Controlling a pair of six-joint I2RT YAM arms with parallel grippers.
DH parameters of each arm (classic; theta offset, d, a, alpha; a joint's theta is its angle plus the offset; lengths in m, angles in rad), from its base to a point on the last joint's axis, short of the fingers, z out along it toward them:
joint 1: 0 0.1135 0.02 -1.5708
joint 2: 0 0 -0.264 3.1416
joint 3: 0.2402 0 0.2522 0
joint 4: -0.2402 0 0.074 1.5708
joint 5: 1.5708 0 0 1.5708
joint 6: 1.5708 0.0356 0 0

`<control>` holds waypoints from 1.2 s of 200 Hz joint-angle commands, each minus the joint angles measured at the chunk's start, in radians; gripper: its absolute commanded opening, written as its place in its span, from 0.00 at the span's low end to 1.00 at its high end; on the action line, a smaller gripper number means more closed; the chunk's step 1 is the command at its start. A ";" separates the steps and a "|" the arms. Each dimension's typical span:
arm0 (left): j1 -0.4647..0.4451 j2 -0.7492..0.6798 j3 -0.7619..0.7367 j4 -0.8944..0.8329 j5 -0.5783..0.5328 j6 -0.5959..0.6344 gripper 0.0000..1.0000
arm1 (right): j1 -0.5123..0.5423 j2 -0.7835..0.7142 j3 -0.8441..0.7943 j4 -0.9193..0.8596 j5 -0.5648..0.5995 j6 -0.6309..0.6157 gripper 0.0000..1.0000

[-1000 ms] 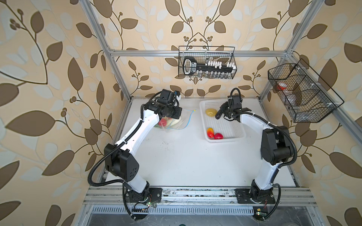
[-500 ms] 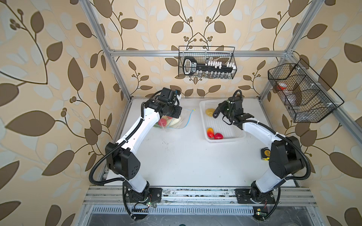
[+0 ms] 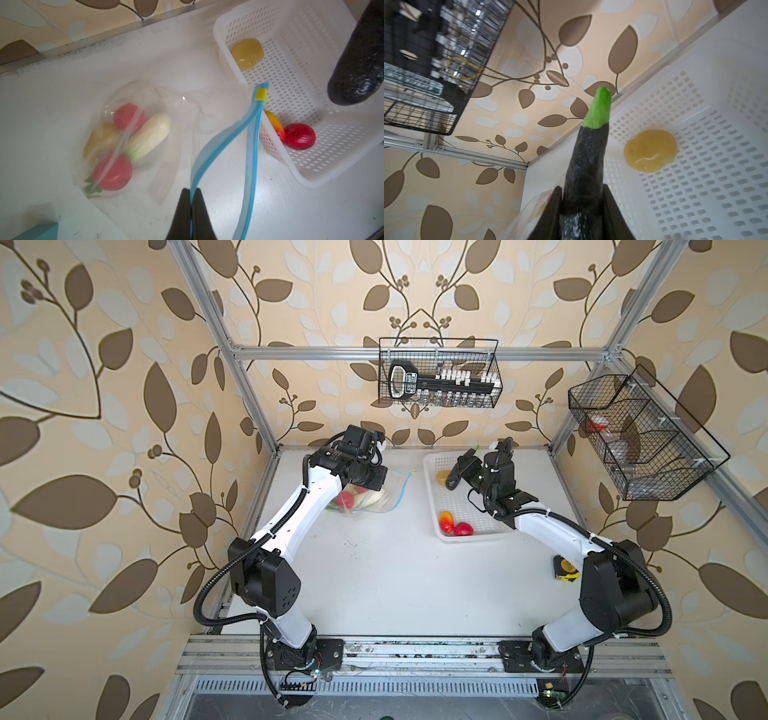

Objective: Place the food in the zip-top bag and seal the zipper
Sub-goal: 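Lift the eggplant with the right gripper and carry it toward the bag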

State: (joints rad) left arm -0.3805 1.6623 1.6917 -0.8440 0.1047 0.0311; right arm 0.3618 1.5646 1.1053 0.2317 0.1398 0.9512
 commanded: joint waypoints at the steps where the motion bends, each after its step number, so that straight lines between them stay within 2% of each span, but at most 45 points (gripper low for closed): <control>1: -0.004 -0.003 0.040 -0.012 0.016 0.005 0.00 | 0.022 -0.043 -0.021 0.089 0.035 -0.036 0.14; 110: -0.006 0.003 0.070 -0.033 0.026 -0.002 0.00 | 0.164 -0.110 -0.043 0.206 0.091 -0.101 0.18; 150: -0.006 0.007 0.091 -0.051 0.026 0.003 0.00 | 0.209 -0.082 -0.033 0.260 0.088 -0.117 0.20; 240: -0.006 0.017 0.140 -0.073 0.032 0.003 0.00 | 0.309 0.021 0.063 0.258 0.122 -0.151 0.19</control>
State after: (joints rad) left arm -0.3805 1.6791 1.7817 -0.8989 0.1234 0.0307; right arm 0.6502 1.5578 1.1110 0.4667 0.2352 0.8207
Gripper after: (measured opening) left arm 0.048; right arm 0.261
